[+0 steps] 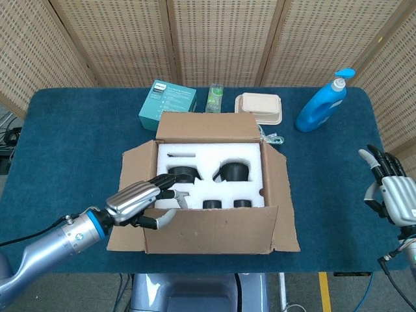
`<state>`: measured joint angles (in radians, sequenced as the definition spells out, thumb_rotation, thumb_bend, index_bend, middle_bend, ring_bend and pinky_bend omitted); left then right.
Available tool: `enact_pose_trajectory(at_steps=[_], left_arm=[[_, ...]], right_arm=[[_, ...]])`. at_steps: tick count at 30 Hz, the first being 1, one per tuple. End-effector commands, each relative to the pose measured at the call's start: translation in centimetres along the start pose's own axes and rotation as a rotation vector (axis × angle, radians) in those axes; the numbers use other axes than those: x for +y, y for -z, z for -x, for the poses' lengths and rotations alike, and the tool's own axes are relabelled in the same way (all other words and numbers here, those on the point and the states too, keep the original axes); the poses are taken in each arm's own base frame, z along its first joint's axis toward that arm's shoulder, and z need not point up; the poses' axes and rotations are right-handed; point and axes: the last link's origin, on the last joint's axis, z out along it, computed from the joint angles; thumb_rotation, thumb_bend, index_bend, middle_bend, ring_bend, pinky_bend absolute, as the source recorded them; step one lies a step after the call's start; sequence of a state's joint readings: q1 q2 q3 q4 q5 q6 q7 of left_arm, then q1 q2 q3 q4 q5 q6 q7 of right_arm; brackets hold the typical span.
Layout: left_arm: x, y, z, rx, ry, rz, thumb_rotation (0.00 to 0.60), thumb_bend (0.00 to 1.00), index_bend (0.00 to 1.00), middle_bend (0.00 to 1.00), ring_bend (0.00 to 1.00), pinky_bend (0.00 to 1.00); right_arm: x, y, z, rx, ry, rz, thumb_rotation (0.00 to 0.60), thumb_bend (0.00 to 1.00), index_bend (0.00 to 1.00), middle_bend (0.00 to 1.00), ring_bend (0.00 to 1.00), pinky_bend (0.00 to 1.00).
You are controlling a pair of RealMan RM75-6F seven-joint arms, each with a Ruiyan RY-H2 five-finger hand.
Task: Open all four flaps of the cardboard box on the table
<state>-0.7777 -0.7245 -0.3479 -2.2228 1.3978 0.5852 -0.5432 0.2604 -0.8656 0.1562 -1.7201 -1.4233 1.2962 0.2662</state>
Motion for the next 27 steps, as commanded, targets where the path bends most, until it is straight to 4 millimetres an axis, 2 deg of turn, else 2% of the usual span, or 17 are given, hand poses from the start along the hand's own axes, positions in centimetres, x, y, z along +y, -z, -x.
enact_pose_trajectory(at_steps=[1, 9, 18, 27], left_arm=[[0.6, 1.4, -0.1, -0.024, 0.012, 0.027, 0.163, 0.54, 0.36, 0.0, 0.0, 0.0], [1.4, 3.0, -0.2, -0.08, 0.072, 0.09, 0.164, 0.53, 0.36, 0.0, 0.0, 0.0], [1.3, 4.1, -0.2, -0.214, 0.17, 0.132, 0.154, 0.53, 0.36, 0.0, 0.0, 0.0], [1.1, 4.8, 0.2, -0.306, 0.183, 0.155, 0.143, 0.52, 0.36, 0.0, 0.0, 0.0]], right_arm=[[-0.1, 0.0, 0.0, 0.0, 0.001, -0.001, 0.6, 1.0, 0.01, 0.01, 0.0, 0.0], [-0.3, 0.0, -0.1, 0.002, 0.004, -0.007, 0.6, 1.0, 0.01, 0.01, 0.0, 0.0], [-0.6, 0.2, -0.3, 0.008, 0.006, -0.011, 0.6, 1.0, 0.01, 0.01, 0.0, 0.0], [-0.7, 0.3, -0.4, 0.011, 0.008, -0.01, 0.6, 1.0, 0.01, 0.01, 0.0, 0.0]])
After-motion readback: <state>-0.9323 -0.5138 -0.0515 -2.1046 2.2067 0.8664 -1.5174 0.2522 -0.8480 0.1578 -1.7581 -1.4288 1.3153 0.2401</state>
